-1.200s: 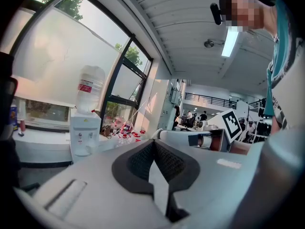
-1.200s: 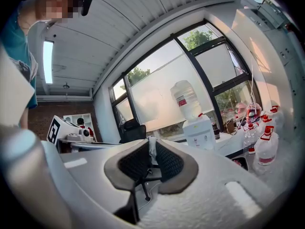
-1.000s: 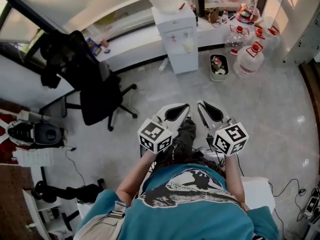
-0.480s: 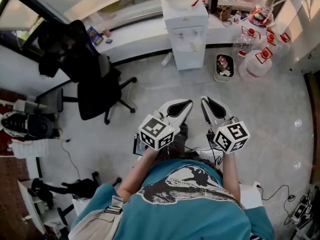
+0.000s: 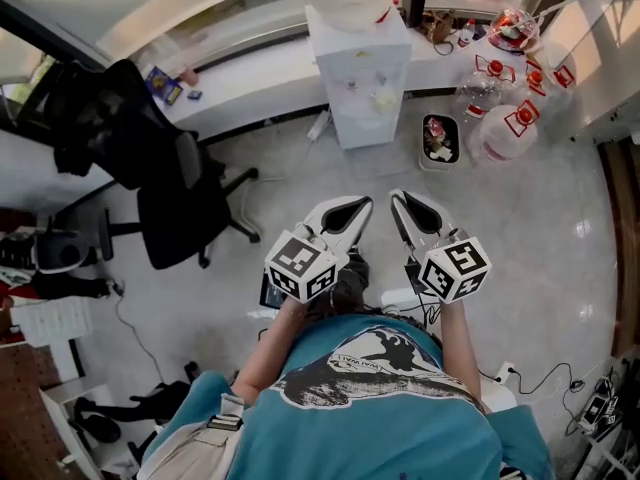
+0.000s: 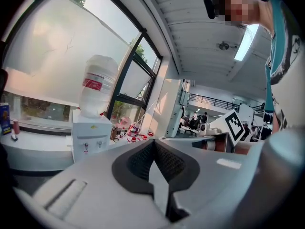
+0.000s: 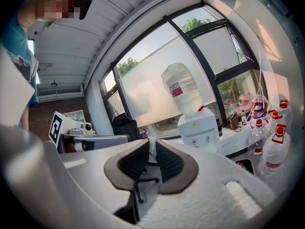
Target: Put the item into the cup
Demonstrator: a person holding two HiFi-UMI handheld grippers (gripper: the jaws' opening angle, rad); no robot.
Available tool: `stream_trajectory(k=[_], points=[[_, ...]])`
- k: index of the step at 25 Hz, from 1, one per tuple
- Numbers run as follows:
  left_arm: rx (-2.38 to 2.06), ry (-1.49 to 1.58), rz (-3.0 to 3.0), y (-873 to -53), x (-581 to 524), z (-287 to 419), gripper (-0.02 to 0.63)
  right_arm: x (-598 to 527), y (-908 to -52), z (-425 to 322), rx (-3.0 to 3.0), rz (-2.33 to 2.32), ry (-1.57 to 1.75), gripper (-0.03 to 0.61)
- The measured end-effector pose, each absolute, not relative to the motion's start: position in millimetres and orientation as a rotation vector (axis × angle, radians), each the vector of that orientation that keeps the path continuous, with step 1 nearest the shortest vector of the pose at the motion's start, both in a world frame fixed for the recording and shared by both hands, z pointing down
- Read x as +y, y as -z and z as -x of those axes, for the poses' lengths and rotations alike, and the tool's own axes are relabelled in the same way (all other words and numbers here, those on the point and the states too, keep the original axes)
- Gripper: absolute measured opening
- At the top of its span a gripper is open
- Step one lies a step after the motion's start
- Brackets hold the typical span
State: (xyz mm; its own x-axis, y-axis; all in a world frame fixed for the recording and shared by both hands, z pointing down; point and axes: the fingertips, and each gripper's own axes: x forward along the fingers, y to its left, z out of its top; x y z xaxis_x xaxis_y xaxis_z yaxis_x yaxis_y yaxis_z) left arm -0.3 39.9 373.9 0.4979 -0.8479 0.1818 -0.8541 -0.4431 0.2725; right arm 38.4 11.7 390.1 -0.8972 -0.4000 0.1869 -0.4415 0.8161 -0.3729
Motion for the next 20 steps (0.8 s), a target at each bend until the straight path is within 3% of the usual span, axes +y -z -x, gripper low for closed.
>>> stream_trajectory(k=[20], points=[[-1.279,-0.014,-2.464,-387,-38,89,0.009,-69,-400,41,-2.811,-0.805,-0.639,0.044]])
